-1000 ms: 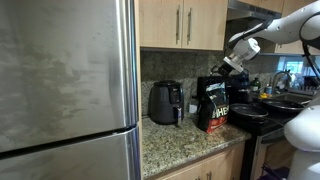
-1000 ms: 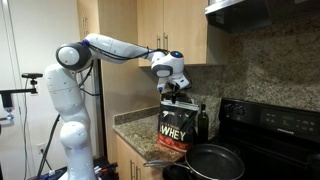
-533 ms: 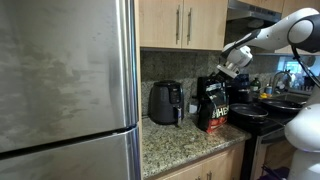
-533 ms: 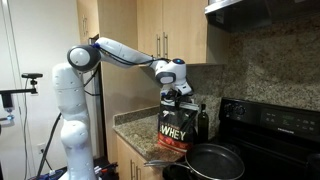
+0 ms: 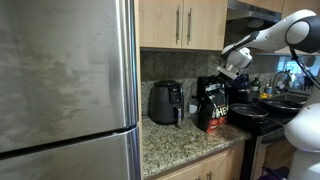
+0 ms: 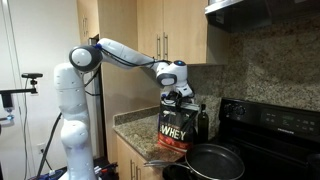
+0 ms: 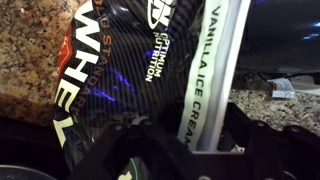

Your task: Put the Whey protein bag away to the side of the counter

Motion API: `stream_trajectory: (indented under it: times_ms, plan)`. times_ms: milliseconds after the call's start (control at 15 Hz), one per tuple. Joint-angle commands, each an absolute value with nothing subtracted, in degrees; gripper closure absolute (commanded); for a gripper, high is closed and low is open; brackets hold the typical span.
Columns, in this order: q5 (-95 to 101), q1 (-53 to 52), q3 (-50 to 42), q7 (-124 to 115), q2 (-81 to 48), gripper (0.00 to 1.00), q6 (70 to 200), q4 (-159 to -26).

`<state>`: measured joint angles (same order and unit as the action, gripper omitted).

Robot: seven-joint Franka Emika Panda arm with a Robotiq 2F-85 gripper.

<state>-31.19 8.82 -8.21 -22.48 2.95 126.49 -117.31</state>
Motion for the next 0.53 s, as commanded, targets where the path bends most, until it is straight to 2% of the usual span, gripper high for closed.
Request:
stream_trajectory:
  times_ms: [0,333,467]
  plan:
    - [-32.73,8.73,-8.56,-20.67,1.03,0.62,129.89,-117.74]
    - [-31.65,8.93,-8.76,-20.52,0.66,0.95,130.80,-118.26]
    - [-31.80,9.00,-8.91,-20.23,0.49,1.00,130.65,-118.23]
